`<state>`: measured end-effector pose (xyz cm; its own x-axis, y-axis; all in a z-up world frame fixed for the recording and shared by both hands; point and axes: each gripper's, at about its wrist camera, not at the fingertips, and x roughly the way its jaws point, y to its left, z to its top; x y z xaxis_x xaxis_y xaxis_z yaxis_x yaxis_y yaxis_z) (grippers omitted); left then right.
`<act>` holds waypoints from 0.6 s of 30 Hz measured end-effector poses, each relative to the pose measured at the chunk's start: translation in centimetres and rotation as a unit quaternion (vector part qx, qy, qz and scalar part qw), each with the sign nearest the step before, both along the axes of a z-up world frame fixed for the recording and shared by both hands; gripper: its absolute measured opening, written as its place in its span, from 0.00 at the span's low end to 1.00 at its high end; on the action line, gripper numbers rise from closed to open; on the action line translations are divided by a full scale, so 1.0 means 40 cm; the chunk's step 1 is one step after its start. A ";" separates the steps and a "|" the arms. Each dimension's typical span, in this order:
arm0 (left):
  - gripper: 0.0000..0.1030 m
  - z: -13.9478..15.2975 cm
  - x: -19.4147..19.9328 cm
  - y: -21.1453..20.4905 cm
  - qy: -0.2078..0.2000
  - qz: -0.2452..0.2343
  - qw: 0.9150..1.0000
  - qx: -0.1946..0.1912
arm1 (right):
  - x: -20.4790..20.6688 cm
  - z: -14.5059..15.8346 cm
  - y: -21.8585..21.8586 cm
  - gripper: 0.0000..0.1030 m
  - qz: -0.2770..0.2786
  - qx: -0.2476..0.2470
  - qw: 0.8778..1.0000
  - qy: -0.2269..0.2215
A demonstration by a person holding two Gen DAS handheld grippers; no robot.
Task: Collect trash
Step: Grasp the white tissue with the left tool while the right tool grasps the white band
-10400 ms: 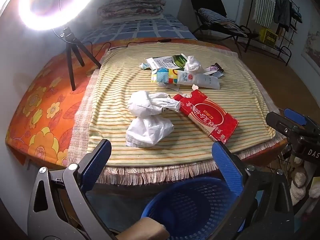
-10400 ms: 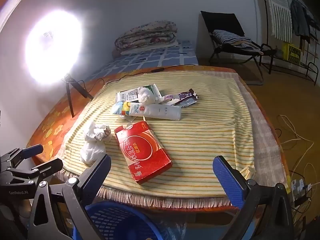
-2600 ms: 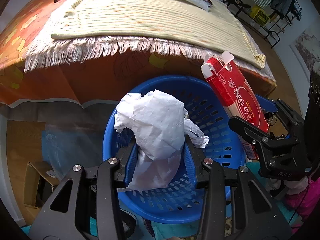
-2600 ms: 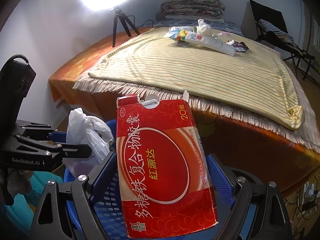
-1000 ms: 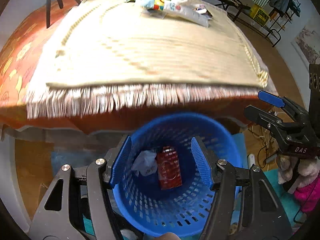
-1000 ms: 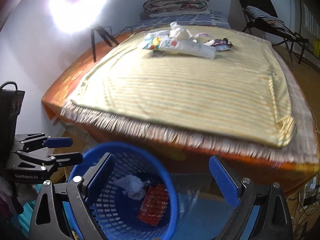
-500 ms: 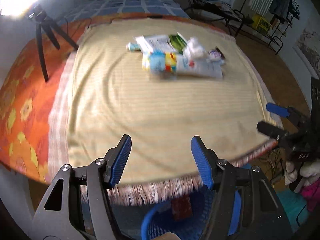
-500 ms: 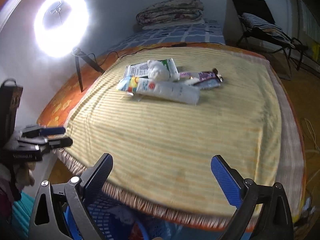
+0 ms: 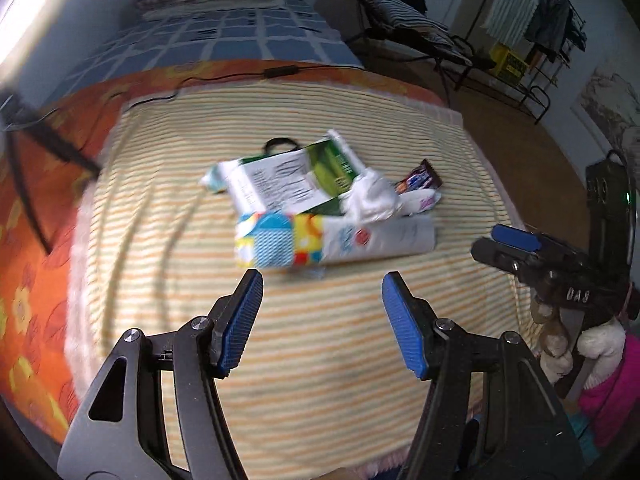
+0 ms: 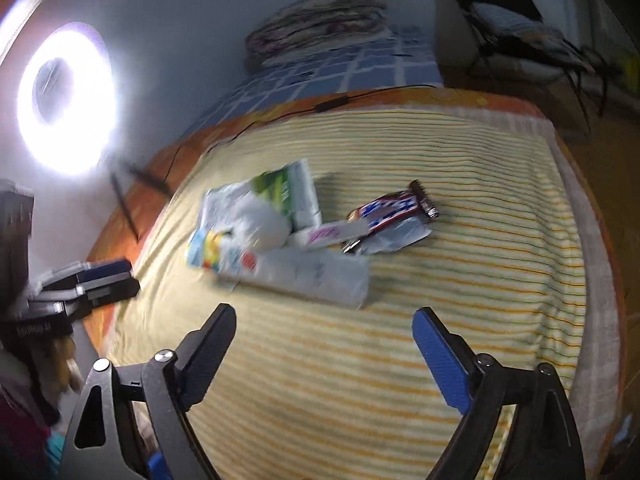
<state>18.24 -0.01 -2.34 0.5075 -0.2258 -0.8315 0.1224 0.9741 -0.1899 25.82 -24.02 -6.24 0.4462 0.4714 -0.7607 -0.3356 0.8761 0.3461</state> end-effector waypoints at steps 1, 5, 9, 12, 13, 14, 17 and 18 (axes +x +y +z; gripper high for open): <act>0.62 -0.004 0.015 -0.014 0.001 -0.005 1.000 0.001 | 0.017 -0.003 -0.008 0.85 -0.010 0.013 1.000 0.008; 0.62 -0.015 0.065 -0.049 0.004 -0.010 1.000 -0.008 | 0.074 -0.025 -0.037 0.75 -0.038 0.094 0.993 0.063; 0.62 -0.026 0.099 -0.081 -0.002 -0.016 1.000 0.003 | 0.106 -0.043 -0.040 0.69 -0.058 0.130 0.986 0.088; 0.62 -0.035 0.118 -0.099 -0.002 -0.015 1.000 0.004 | 0.128 -0.063 -0.032 0.65 -0.074 0.135 0.983 0.103; 0.62 -0.036 0.125 -0.106 -0.002 -0.015 1.000 0.003 | 0.136 -0.074 -0.033 0.64 -0.083 0.143 0.980 0.111; 0.62 -0.038 0.130 -0.113 -0.003 -0.017 1.000 0.004 | 0.146 -0.081 -0.034 0.62 -0.088 0.149 0.978 0.117; 0.62 -0.046 0.147 -0.128 -0.004 -0.019 1.000 0.009 | 0.162 -0.098 -0.038 0.60 -0.097 0.159 0.974 0.131; 0.58 -0.051 0.154 -0.132 -0.004 -0.018 1.000 0.009 | 0.164 -0.102 -0.036 0.60 -0.098 0.160 0.973 0.133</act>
